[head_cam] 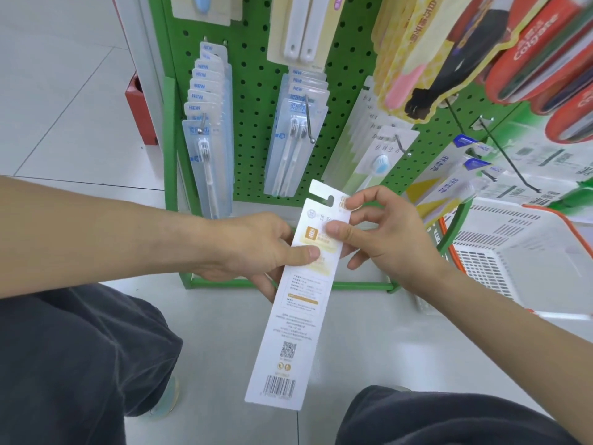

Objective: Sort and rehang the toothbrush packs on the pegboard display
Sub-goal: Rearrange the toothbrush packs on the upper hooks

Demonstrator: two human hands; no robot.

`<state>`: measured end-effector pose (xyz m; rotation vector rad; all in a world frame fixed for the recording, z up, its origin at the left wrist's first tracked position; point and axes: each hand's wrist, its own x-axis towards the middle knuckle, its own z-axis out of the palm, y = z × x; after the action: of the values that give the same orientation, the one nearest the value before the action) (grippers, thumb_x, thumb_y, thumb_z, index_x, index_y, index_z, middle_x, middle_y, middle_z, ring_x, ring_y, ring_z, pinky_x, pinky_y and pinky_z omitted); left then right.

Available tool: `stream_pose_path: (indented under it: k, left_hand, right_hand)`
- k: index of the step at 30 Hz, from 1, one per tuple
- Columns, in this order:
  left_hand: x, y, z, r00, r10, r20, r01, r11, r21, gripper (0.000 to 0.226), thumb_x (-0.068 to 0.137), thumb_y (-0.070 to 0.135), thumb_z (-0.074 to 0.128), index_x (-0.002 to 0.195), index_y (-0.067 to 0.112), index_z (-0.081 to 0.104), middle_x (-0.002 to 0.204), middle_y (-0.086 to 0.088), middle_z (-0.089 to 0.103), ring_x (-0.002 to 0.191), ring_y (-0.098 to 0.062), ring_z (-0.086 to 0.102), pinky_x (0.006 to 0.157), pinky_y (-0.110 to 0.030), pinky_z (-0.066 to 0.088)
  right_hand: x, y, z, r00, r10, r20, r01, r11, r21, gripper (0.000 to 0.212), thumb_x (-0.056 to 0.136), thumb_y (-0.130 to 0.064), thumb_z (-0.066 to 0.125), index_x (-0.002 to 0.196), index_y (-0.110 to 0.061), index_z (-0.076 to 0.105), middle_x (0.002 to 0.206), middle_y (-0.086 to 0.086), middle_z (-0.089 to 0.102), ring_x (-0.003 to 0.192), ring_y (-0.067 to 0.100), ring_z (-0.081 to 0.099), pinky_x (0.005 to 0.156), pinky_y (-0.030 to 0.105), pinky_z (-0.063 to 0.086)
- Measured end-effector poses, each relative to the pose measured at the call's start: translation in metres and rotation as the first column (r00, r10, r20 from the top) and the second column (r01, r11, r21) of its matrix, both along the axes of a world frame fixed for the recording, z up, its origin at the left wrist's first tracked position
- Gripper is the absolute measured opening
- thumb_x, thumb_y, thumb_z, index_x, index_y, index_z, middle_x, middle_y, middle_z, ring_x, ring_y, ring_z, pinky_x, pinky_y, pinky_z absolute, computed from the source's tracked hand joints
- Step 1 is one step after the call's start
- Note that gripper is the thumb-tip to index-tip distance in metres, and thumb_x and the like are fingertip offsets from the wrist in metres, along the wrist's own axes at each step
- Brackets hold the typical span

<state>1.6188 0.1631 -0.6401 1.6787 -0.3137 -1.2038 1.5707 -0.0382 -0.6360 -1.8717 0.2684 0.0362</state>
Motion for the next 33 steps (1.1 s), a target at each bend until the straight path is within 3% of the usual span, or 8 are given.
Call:
stream_pose_path:
  k: [5, 9, 12, 17, 21, 24, 30, 33]
  left_hand:
    - [-0.0028, -0.0003, -0.0029, 0.998, -0.01, 0.06, 0.013, 0.999, -0.037, 0.033, 0.1, 0.017, 0.06, 0.132, 0.016, 0.054, 0.107, -0.008, 0.078, 0.094, -0.026, 0.076, 0.077, -0.046, 0.063]
    - [-0.0022, 0.001, -0.0046, 0.992, -0.071, 0.103, 0.074, 0.997, -0.029, 0.034, 0.099, 0.012, 0.062, 0.131, 0.015, 0.053, 0.106, -0.008, 0.078, 0.095, -0.026, 0.076, 0.071, -0.044, 0.064]
    - [-0.0018, 0.0011, -0.0042, 0.982, -0.119, 0.147, 0.121, 0.993, -0.008, 0.029, 0.099, 0.011, 0.061, 0.127, 0.017, 0.056, 0.103, -0.004, 0.079, 0.093, -0.023, 0.076, 0.067, -0.039, 0.064]
    - [-0.0036, 0.0022, -0.0058, 0.97, -0.181, 0.162, 0.178, 0.983, 0.034, 0.018, 0.099, 0.011, 0.061, 0.112, 0.024, 0.06, 0.1, 0.0, 0.079, 0.091, -0.02, 0.077, 0.072, -0.044, 0.064]
    - [-0.0023, 0.0012, -0.0043, 0.982, -0.123, 0.143, 0.123, 0.992, 0.008, 0.023, 0.1, 0.009, 0.059, 0.121, 0.018, 0.06, 0.104, -0.003, 0.078, 0.094, -0.021, 0.076, 0.07, -0.042, 0.065]
    - [-0.0005, -0.0006, -0.0022, 0.991, -0.089, 0.105, 0.092, 0.996, -0.021, 0.024, 0.101, 0.009, 0.057, 0.124, 0.012, 0.061, 0.109, -0.005, 0.077, 0.097, -0.023, 0.076, 0.074, -0.045, 0.064]
    - [0.0033, -0.0018, 0.0014, 0.993, -0.097, 0.064, 0.102, 0.992, -0.071, 0.027, 0.101, 0.009, 0.056, 0.128, 0.012, 0.059, 0.111, -0.006, 0.077, 0.102, -0.024, 0.074, 0.08, -0.048, 0.063]
    - [0.0036, 0.0007, 0.0015, 0.99, -0.135, 0.033, 0.138, 0.983, -0.117, 0.038, 0.098, 0.0, 0.059, 0.134, 0.012, 0.054, 0.116, -0.011, 0.074, 0.107, -0.028, 0.073, 0.083, -0.05, 0.062]
  right_hand:
    - [-0.001, 0.0008, -0.0001, 1.0, -0.013, -0.01, 0.014, 1.0, 0.019, 0.023, 0.094, -0.019, 0.072, 0.095, -0.008, 0.051, 0.076, 0.015, 0.075, 0.054, 0.032, 0.07, 0.049, 0.038, 0.059]
    - [-0.0011, 0.0047, 0.0008, 0.999, -0.041, 0.008, 0.041, 0.999, -0.032, 0.033, 0.092, -0.033, 0.072, 0.096, -0.01, 0.048, 0.071, 0.017, 0.074, 0.058, 0.032, 0.07, 0.057, 0.041, 0.062]
    - [-0.0016, 0.0062, 0.0036, 0.999, -0.041, 0.022, 0.043, 0.996, -0.079, 0.039, 0.088, -0.039, 0.074, 0.096, -0.011, 0.047, 0.069, 0.014, 0.074, 0.055, 0.031, 0.069, 0.053, 0.036, 0.059]
    - [0.0004, 0.0052, 0.0011, 0.998, 0.01, 0.055, -0.005, 0.994, -0.105, 0.032, 0.086, -0.033, 0.078, 0.085, -0.007, 0.059, 0.064, 0.011, 0.073, 0.061, 0.038, 0.07, 0.055, 0.039, 0.059]
    - [0.0018, 0.0001, -0.0017, 0.998, 0.041, 0.049, -0.041, 0.999, -0.011, 0.02, 0.092, -0.025, 0.071, 0.09, -0.005, 0.069, 0.081, 0.017, 0.077, 0.076, 0.043, 0.073, 0.066, 0.05, 0.063]
    - [0.0019, -0.0026, -0.0007, 0.996, 0.077, 0.046, -0.076, 0.997, -0.016, 0.03, 0.081, -0.029, 0.077, 0.098, -0.006, 0.07, 0.088, 0.018, 0.077, 0.081, 0.041, 0.074, 0.071, 0.056, 0.062]
    - [0.0045, -0.001, 0.0042, 0.994, 0.093, 0.051, -0.095, 0.995, 0.041, 0.046, 0.062, -0.018, 0.086, 0.102, -0.009, 0.065, 0.095, 0.018, 0.075, 0.079, 0.033, 0.076, 0.058, 0.036, 0.062]
    - [0.0048, -0.0005, 0.0031, 0.99, 0.131, 0.041, -0.133, 0.99, 0.051, 0.054, 0.061, -0.008, 0.089, 0.108, -0.008, 0.064, 0.1, 0.014, 0.076, 0.084, 0.036, 0.075, 0.057, 0.034, 0.06]
